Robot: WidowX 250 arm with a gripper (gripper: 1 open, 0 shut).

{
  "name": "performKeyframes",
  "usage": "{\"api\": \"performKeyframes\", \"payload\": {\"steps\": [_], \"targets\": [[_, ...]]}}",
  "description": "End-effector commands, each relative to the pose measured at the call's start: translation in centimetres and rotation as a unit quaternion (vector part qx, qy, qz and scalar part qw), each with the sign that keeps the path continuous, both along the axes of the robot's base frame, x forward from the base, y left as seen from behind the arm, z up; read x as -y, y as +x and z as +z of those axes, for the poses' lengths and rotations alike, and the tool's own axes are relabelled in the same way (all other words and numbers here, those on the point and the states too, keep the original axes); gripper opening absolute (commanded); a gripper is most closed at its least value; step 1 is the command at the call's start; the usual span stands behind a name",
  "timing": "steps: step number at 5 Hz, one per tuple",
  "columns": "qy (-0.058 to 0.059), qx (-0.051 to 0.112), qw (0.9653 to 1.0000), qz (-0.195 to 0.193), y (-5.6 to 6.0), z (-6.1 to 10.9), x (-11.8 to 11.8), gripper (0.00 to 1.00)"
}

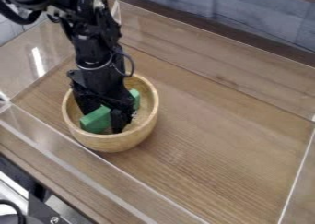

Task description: Move green object from inside the wooden bowl to the table next to it

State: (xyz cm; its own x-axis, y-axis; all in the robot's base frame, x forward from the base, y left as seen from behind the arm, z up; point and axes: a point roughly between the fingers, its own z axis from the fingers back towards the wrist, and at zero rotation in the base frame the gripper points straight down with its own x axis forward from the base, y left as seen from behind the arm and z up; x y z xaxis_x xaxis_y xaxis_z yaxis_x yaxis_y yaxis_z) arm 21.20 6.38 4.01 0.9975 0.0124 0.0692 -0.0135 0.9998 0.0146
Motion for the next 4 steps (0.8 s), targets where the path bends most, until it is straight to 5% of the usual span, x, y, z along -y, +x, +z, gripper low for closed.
{"api": "performKeyframes", "payload": {"steps": [1, 4], "targets": [[0.005, 0.023, 0.9995, -0.020, 1.1, 1.4, 0.3, 1.00], [0.002, 0.027, 0.9989, -0.038, 2.7, 0.3, -0.3, 1.00]]}}
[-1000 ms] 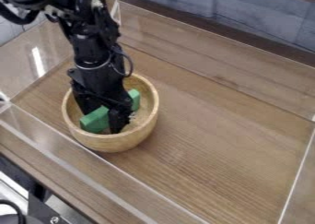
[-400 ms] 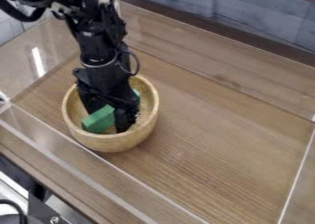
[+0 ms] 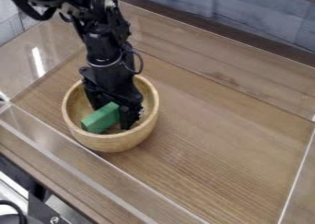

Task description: Move green object from inside the wooden bowl to the table next to it

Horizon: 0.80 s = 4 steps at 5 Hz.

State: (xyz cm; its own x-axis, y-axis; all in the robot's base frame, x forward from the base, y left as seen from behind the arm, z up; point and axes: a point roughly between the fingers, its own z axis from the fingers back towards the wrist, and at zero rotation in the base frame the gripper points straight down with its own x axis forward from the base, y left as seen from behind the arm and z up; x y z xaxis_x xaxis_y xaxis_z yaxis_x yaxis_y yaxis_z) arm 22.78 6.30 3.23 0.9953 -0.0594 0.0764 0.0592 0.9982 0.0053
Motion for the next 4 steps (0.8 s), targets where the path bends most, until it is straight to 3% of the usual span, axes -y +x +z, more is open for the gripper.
{"api": "performKeyframes", "payload": {"steps": [1, 4], "targets": [[0.006, 0.023, 0.9996, -0.012, 1.5, 1.2, -0.4, 1.00], [0.006, 0.019, 0.9993, -0.033, 1.7, 2.2, -1.5, 1.00]]}}
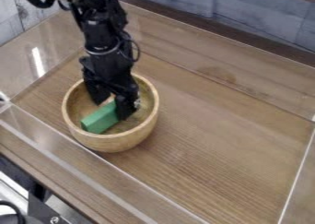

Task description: Move green object from inside the wooden bowl to the table next to it

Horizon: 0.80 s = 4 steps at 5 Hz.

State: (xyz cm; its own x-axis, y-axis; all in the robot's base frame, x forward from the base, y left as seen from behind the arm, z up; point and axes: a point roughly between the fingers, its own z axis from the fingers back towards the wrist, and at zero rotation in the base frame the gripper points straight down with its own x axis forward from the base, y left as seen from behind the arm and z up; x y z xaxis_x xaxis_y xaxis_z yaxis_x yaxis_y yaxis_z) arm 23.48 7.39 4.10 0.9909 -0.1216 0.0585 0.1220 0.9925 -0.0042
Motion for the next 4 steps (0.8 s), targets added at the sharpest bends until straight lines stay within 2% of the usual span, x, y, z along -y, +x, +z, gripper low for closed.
{"api": "performKeyframes", "payload": {"steps": [1, 3, 4], "targets": [[0.010, 0.028, 0.9995, -0.007, 1.0, 1.6, -0.8, 1.00], [0.010, 0.027, 0.9996, -0.005, 2.2, -0.4, -1.0, 1.00], [0.010, 0.024, 0.9990, 0.037, 2.7, -1.1, -0.8, 1.00]]}}
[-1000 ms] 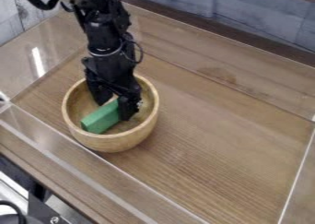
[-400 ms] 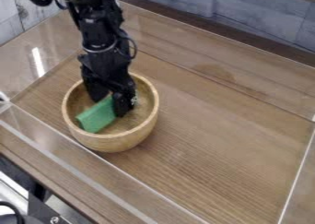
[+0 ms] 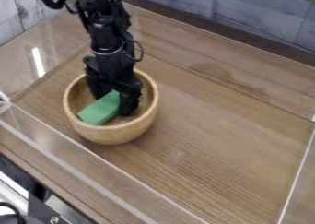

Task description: Move green object from inside the wooden bowl to the table next to it

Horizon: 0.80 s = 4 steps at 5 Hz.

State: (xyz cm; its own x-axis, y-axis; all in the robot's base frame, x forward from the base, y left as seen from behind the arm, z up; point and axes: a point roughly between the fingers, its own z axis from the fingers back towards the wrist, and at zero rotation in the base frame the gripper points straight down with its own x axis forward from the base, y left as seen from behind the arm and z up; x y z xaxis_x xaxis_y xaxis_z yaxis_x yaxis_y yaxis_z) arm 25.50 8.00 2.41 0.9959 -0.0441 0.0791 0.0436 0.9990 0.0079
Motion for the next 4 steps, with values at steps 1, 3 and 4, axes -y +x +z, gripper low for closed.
{"api": "performKeyframes", "payload": {"steps": [1, 3, 4], "targets": [[0.004, 0.009, 0.9992, 0.039, 1.0, 0.1, -0.1, 1.00], [-0.005, 0.013, 0.9999, 0.007, 1.4, 0.6, -0.8, 0.00], [-0.011, 0.017, 0.9998, 0.002, 1.7, 1.5, -0.9, 0.00]]}}
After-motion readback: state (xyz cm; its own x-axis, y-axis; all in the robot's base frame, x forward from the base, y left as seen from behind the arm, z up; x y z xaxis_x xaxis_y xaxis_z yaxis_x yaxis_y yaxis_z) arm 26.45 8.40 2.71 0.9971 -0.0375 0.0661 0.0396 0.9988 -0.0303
